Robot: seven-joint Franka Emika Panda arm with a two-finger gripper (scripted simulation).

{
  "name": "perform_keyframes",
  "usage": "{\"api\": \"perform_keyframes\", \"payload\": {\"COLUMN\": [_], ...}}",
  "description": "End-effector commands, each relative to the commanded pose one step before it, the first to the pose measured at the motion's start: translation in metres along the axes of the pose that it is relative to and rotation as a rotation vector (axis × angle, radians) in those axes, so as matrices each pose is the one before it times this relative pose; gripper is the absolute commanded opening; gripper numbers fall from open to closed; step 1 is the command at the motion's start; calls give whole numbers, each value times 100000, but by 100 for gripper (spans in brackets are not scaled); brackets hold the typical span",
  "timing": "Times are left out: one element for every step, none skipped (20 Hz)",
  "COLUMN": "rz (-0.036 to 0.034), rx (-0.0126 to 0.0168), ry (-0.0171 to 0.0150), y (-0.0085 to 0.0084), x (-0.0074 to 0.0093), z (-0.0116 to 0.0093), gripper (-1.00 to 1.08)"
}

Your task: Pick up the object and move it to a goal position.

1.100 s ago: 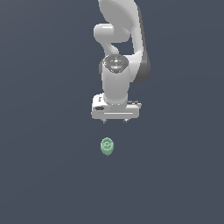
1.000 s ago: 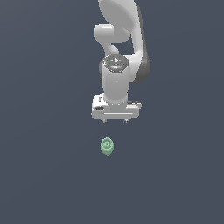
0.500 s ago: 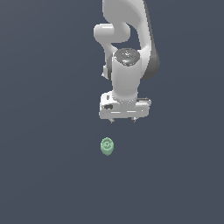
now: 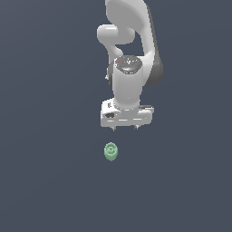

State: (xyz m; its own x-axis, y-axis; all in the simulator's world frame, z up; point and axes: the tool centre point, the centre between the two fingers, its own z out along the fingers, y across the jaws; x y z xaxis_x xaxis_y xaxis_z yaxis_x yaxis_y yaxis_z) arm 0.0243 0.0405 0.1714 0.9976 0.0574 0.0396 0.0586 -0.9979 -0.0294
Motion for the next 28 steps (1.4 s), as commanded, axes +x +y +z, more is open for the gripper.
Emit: {"api": "perform_keyframes", "payload": {"rz": [-997, -523, -568, -617, -666, -710, -733, -691, -643, -596, -548, -499, -450, -405, -360, -309, -262, -213, -163, -123, -62, 0, 202, 0, 0, 0, -48, 0], "rx": [-294, -140, -153, -166, -179, -191, -197, -185, -172, -159, -145, -132, -119, -106, -94, -81, -68, -55, -42, -32, -16, 0, 29, 0, 0, 0, -7, 0], "ry": [-429, -190, -212, -232, -253, -274, -287, -274, -259, -243, -226, -208, -189, -172, -154, -132, -113, -93, -71, -54, -27, 0, -37, 0, 0, 0, 5, 0], "y": [700, 339, 377, 411, 447, 488, 512, 487, 458, 428, 397, 365, 333, 298, 262, 230, 195, 160, 127, 86, 60, 35, -82, 2, 6, 9, -21, 16], "x": [611, 301, 319, 335, 349, 360, 357, 322, 287, 254, 225, 197, 171, 148, 127, 106, 88, 70, 53, 38, 21, 3, -75, 0, -1, -2, 2, -6], "z": [596, 290, 321, 354, 387, 422, 443, 425, 402, 377, 351, 324, 296, 268, 239, 207, 177, 145, 112, 82, 46, 10, -40, 44, 132, 219, 301, 391], "gripper": [100, 100, 100, 100, 100, 100, 100, 100, 100, 100, 100, 100, 100, 100, 100, 100, 100, 100, 100, 100, 100, 100, 100, 100, 100, 100, 100, 100]}}
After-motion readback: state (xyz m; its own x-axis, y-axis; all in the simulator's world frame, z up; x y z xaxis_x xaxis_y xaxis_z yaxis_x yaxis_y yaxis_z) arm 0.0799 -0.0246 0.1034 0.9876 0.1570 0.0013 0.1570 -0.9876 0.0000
